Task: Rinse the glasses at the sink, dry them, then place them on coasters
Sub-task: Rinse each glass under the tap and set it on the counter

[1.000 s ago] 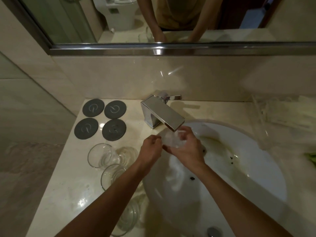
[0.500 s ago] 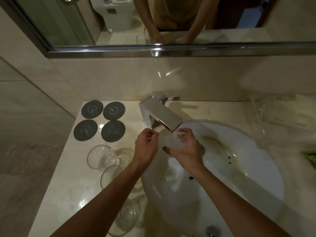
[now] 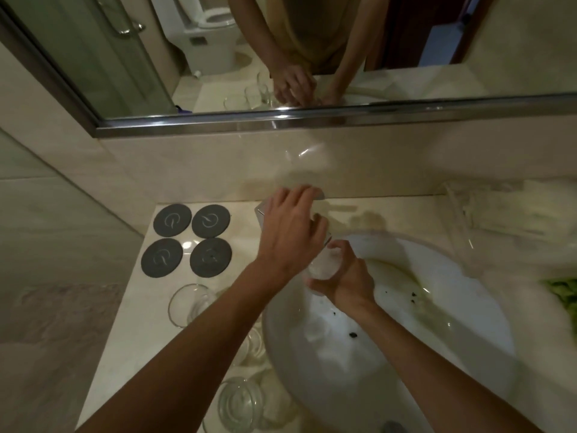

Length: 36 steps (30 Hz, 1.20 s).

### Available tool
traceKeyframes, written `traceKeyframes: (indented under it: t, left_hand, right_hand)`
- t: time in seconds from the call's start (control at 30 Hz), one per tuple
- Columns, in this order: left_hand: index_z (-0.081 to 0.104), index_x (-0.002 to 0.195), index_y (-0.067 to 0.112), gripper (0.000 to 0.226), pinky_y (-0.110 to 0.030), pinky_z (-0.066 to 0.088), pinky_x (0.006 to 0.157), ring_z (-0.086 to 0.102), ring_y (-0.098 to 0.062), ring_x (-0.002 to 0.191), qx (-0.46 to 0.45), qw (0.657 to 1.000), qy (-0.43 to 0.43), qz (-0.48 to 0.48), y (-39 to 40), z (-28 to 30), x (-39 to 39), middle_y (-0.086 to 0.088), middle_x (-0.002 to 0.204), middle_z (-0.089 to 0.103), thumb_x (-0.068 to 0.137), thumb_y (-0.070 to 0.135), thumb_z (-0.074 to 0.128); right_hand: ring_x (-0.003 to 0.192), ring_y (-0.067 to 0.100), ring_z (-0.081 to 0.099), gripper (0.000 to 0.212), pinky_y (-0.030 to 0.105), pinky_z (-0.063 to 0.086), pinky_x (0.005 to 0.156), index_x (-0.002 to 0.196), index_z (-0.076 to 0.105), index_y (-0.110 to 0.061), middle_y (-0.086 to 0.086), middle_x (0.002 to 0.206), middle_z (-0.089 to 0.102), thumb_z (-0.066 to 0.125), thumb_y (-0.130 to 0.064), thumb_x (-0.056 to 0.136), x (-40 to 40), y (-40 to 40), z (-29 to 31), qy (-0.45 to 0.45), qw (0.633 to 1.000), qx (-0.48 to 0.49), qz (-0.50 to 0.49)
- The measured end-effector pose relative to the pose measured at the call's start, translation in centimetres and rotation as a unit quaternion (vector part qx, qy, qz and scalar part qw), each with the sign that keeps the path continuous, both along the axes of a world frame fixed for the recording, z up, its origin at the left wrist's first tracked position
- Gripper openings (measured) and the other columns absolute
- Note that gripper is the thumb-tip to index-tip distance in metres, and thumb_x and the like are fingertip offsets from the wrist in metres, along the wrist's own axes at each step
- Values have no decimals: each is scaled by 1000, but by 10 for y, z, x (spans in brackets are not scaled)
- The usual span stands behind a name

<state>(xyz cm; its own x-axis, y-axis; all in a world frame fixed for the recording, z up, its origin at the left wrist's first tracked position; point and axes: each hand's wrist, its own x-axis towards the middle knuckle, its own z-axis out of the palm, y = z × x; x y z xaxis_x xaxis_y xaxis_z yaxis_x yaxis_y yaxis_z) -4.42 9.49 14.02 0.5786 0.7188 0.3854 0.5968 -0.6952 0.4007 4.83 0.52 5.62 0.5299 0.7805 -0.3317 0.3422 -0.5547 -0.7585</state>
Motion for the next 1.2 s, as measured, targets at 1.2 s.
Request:
traceKeyframes:
  t: [1.2]
  left_hand:
    - [58, 124, 13, 32, -41, 37, 96, 46, -31, 122, -237, 953, 168, 79, -119, 4, -150, -9, 134, 53, 92, 21, 58]
  right_hand:
    - [105, 12, 56, 78, 19, 45, 72, 120, 40, -29, -6, 117, 57, 92, -35, 61, -82, -135, 65, 103, 978, -94, 156]
